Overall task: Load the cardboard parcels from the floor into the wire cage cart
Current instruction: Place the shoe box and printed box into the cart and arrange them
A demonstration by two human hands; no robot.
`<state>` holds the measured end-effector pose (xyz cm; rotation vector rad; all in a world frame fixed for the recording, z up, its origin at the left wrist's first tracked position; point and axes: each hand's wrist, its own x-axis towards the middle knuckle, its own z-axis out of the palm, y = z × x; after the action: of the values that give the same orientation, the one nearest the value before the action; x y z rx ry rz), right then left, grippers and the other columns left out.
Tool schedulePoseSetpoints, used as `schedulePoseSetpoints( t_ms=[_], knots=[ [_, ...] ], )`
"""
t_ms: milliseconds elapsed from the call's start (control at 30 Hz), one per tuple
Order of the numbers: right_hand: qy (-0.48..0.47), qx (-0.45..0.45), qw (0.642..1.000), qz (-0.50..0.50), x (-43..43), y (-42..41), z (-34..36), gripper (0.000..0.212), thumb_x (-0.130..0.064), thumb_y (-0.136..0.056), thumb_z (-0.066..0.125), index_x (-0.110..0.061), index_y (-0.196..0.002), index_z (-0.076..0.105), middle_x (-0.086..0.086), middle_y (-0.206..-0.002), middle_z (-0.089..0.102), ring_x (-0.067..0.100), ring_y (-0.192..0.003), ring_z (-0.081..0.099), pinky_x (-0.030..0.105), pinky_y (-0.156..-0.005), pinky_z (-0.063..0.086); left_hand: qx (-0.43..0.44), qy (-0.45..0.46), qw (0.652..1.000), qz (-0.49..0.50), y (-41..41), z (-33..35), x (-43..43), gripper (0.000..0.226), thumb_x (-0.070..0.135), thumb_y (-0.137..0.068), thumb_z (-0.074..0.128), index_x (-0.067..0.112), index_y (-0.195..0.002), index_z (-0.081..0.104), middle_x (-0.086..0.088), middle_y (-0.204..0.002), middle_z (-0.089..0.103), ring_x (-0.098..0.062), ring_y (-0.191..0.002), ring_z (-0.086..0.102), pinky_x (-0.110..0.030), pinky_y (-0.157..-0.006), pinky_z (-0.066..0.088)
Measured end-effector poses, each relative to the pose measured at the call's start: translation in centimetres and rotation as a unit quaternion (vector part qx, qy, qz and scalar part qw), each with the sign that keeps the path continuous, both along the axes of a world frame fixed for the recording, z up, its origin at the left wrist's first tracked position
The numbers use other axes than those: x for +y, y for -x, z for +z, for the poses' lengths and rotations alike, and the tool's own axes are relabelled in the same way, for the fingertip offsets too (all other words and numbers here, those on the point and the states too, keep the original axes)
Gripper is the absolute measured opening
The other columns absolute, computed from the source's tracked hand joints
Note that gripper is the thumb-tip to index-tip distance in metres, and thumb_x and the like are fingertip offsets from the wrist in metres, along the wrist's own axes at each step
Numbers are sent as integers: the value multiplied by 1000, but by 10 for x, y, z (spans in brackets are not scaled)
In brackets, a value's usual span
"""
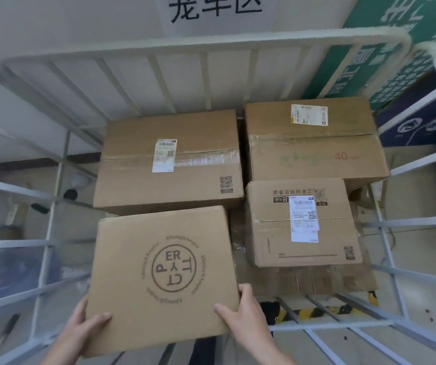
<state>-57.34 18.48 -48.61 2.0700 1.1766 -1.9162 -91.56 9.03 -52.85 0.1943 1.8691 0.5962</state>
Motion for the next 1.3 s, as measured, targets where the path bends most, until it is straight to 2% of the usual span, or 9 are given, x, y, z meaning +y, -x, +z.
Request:
schedulePoseSetpoints(
  t_ms=[67, 133, 300, 500, 667, 833, 1133, 1233, 1300],
  knots=[
    [-11, -26, 1000, -12, -5, -3, -20, 45, -43, -83, 73, -32, -108, 38, -17, -107, 55, -5, -90, 52, 12, -63, 38, -7, 23, 1000, -3, -2, -4, 10, 76, 10, -65, 81, 17, -134, 48, -16, -126, 64, -32, -109, 62, -48, -95, 47],
    [-23, -40, 998, -30, -7, -6, -34, 44, -39, -83, 74, -33, -107, 38, -18, -106, 55, -6, -90, 52, 12, -63, 39, -25, 35, 999, -4, -12, -21, 18, 77, 12, -70, 78, 23, -137, 41, -9, -128, 61, -30, -110, 61, -47, -89, 50],
    [-59, -59, 994, -69, 0, -13, -49, 49, -37, -85, 75, -35, -117, 37, -24, -102, 52, -8, -93, 51, 12, -66, 39, -28, 11, 999, -39, -17, -30, 51, 90, 33, -55, 73, 32, -136, 34, 3, -122, 58, -23, -106, 61, -40, -75, 52],
    [-76, -89, 990, -82, 3, -35, -54, 51, -35, -85, 75, -32, -121, 39, -14, -109, 55, 8, -102, 55, 26, -81, 45, -29, 15, 996, -85, -39, -29, 60, 82, 35, -60, 67, 35, -133, 28, 8, -121, 54, -17, -105, 57, -38, -74, 48],
    [-94, -81, 988, -93, 9, -51, -58, 55, -33, -85, 76, -30, -127, 40, -12, -113, 56, 10, -106, 55, 28, -84, 46, -33, 9, 993, -114, -60, -33, 66, 86, 37, -64, 62, 38, -139, 18, 12, -119, 50, -14, -104, 54, -34, -74, 46],
    [-104, -69, 989, -77, 9, -55, -58, 60, -35, -85, 76, -32, -132, 39, -15, -115, 54, 9, -108, 53, 30, -91, 47, -18, 13, 993, -119, -62, -31, 67, 91, 35, -64, 59, 32, -146, 18, 8, -121, 51, -12, -105, 52, -37, -78, 45],
    [-94, -46, 992, -69, 7, -63, -60, 73, -41, -89, 69, -31, -151, 32, -13, -140, 51, 8, -124, 48, 35, -108, 43, -11, 62, 993, -98, -56, -37, 70, 94, 34, -61, 63, 31, -145, 21, 2, -121, 52, -18, -106, 53, -45, -88, 45],
    [-101, -30, 993, -52, 13, -70, -58, 64, -42, -93, 64, -31, -150, 37, -12, -143, 51, 7, -127, 48, 36, -111, 41, -13, 60, 994, -88, -48, -41, 75, 94, 24, -65, 64, 25, -149, 22, -7, -127, 51, -25, -110, 52, -49, -92, 45],
    [-124, -32, 991, -41, 22, -79, -57, 57, -43, -96, 59, -31, -149, 40, -13, -145, 49, 7, -130, 47, 35, -112, 39, 1, 40, 998, -53, -40, -45, 82, 78, 6, -82, 59, 22, -151, 25, -14, -141, 45, -29, -113, 49, -53, -94, 44]
  ],
)
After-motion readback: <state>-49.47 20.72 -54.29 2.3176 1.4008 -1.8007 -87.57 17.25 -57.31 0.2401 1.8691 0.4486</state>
